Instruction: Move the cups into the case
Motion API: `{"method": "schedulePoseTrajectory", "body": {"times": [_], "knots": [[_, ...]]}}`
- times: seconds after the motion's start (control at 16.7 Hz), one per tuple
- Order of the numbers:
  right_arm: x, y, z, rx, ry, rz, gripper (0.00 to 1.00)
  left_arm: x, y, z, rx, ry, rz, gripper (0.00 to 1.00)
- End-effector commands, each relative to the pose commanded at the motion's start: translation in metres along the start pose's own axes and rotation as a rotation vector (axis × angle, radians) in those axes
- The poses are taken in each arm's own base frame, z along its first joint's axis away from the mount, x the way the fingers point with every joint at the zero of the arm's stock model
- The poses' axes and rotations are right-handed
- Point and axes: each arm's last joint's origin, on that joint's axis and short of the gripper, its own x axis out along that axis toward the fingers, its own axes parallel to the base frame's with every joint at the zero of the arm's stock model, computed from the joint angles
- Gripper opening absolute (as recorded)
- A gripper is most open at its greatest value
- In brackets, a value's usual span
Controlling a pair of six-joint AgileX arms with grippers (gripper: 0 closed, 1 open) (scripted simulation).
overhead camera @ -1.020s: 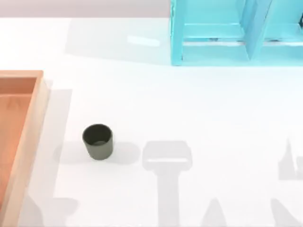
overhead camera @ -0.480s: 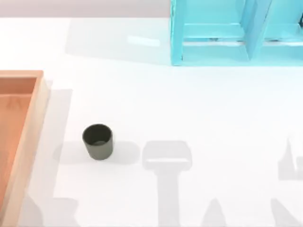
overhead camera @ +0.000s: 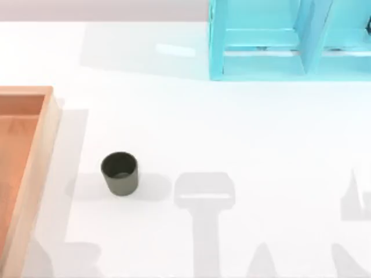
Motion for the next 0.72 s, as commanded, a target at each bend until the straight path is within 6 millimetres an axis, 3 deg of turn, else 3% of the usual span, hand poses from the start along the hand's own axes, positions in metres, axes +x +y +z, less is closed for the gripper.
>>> {"method": "schedulePoseTrajectory", "body": {"times": [0.42,0.72], "knots": [[0.000,0.000,0.000,0.000,0.000,0.000,1.00,-0.072,0.001,0.033,-0.001,-0.006,0.003,1.00],[0.000,0.000,0.000,0.000,0.000,0.000,1.00,-0.083,0.000,0.036,-0.001,-0.005,0.002,1.00]]}}
